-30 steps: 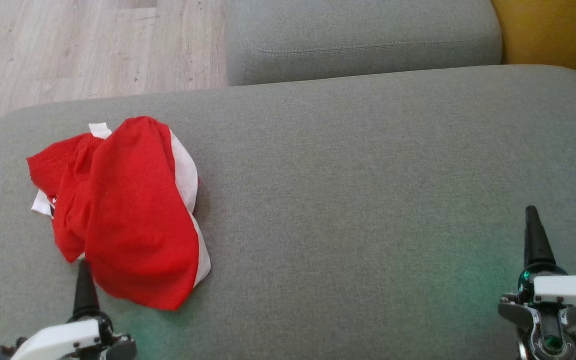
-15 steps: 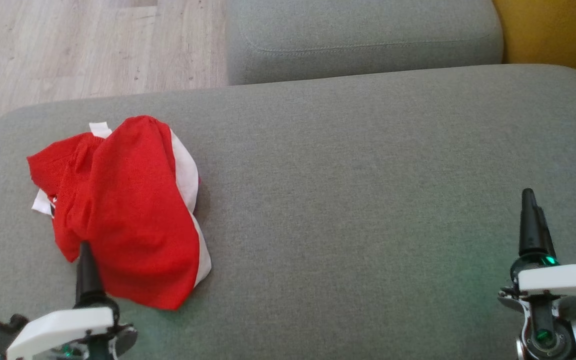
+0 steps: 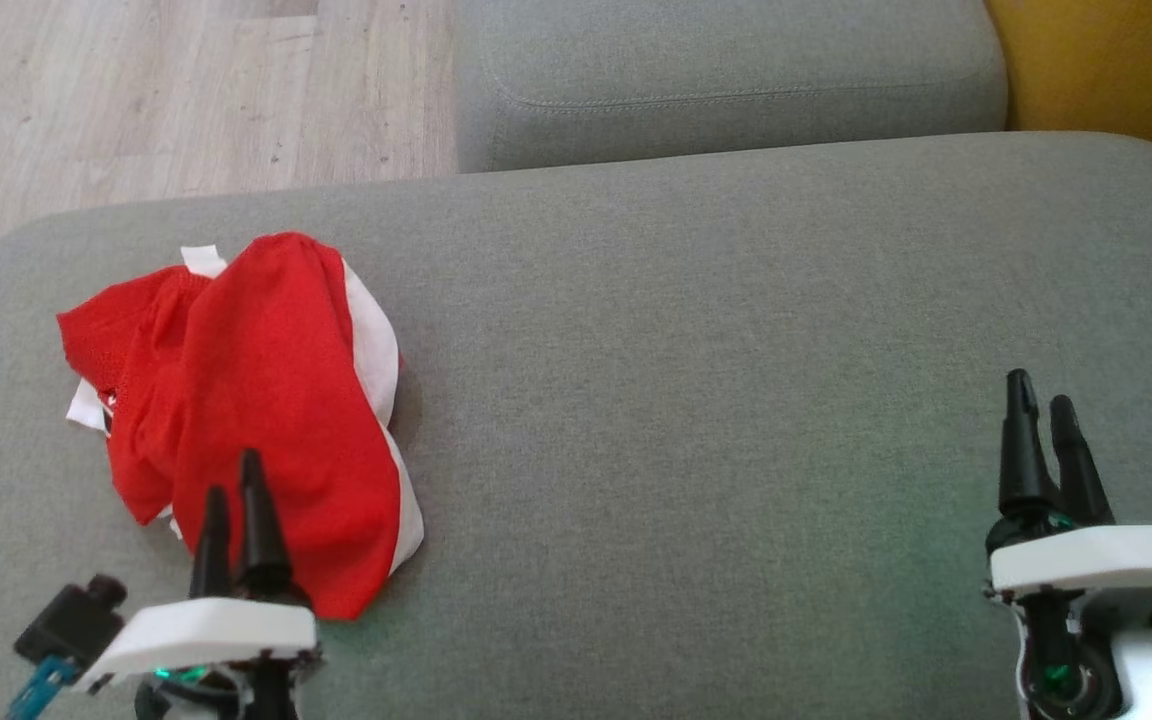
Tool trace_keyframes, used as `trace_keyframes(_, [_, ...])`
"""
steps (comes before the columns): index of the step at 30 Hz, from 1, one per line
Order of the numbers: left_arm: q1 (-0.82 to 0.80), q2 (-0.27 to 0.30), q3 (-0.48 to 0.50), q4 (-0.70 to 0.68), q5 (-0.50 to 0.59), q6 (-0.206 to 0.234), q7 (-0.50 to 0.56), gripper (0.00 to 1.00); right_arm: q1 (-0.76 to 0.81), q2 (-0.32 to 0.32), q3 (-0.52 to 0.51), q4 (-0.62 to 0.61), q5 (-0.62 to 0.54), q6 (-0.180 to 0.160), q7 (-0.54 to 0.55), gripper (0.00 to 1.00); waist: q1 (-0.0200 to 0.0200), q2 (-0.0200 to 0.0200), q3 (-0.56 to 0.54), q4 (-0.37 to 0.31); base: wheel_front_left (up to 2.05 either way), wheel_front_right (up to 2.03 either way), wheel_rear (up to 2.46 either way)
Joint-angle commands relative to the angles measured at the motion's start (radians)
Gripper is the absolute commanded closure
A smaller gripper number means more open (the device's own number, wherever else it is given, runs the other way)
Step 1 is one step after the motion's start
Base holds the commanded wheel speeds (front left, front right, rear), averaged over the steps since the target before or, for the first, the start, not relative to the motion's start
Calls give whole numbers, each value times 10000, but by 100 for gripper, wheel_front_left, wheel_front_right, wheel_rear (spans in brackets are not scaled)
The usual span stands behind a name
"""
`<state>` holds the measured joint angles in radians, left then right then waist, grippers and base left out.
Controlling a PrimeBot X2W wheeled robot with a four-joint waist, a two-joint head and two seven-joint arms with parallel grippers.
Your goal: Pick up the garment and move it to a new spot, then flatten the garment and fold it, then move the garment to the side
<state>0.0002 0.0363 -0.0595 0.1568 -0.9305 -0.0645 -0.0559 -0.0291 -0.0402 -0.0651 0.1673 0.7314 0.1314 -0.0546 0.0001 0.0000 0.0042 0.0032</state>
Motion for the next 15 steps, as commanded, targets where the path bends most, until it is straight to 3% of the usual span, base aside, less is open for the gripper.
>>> trace_keyframes(1, [-414,86,45,-414,391,32,-133,0,-190,-63,196,-442,-366,-4,-160,0,-1,0,-1,-5,0,0,0])
trace_keyframes(15, [-519,214,-942,-509,2968,329,-548,0,-156,-71,564,-630,-2416,-4,-572,0,-1,0,66,-66,0,0,0])
